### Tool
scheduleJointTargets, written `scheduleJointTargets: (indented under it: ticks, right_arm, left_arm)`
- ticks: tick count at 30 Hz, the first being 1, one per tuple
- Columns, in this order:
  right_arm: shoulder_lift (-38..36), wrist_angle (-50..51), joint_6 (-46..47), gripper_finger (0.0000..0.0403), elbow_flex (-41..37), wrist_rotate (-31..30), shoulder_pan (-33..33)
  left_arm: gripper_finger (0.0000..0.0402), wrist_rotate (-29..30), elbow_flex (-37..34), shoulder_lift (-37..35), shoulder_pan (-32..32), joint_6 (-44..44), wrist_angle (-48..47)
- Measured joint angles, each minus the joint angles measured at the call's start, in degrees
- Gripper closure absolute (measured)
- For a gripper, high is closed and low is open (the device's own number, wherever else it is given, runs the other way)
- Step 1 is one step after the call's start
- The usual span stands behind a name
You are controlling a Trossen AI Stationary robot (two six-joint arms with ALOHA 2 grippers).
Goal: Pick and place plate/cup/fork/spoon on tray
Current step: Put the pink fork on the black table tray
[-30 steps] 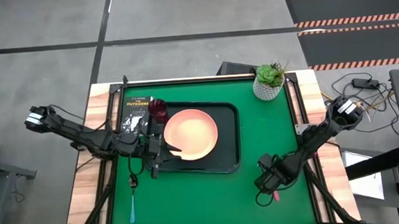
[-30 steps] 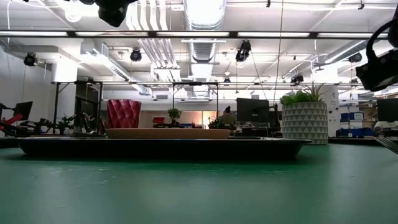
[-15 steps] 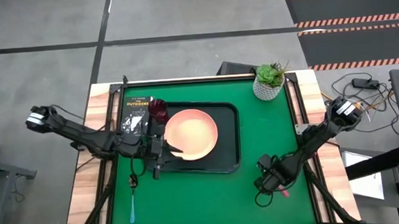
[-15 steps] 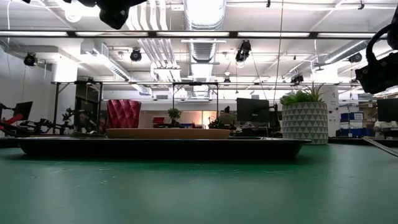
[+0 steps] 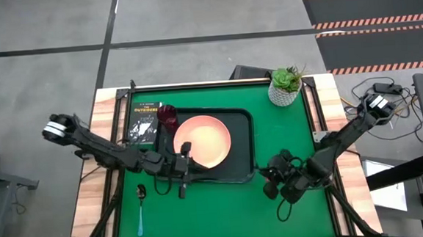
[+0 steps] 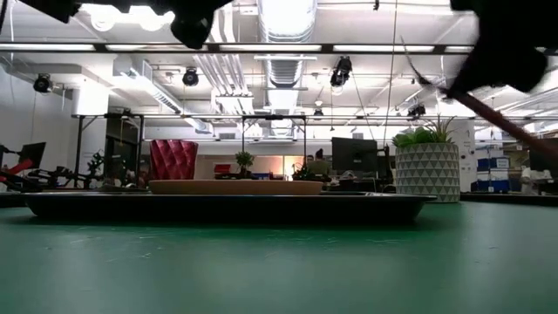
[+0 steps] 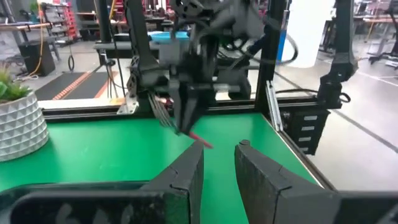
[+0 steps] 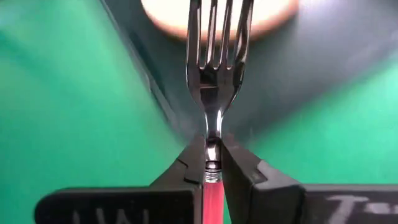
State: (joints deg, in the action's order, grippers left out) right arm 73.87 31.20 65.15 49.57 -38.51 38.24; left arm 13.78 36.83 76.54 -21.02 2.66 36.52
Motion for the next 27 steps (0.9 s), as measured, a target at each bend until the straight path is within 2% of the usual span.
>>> scheduleJointTargets:
  ticks: [4, 8, 11, 15, 21, 27]
  right_arm:
    - [-0.6, -11.0, -16.0, 0.0384, -0.6, -13.6, -0.4]
    - [0.1, -22.9, -30.4, 0.0384, -0.6, -20.5, -1.5]
    - [1.1, -30.8, -38.5, 0.0385, -0.6, -19.7, -2.7]
    - [3.1, -38.9, -44.8, 0.0385, -0.7, -17.7, -3.6]
    - [5.2, -48.0, -49.9, 0.0385, -0.7, -13.6, -4.8]
    - [6.3, -53.4, -52.7, 0.0385, -0.7, -13.5, -5.3]
  left_arm:
    - [0.0329, 0.5, 1.9, 5.1, 0.0, 0.1, 5.7]
    - [0.0329, 2.1, 2.9, 9.8, 0.0, 0.1, 10.7]
    - [0.0329, 5.0, 3.9, 12.1, 0.2, 0.2, 12.6]
    - [0.0316, 5.8, 5.5, 14.6, 1.0, 0.2, 12.5]
    - [0.0246, 5.8, 8.3, 18.3, 2.3, 0.2, 12.8]
    - [0.0188, 6.2, 10.0, 20.8, 3.2, 1.4, 12.7]
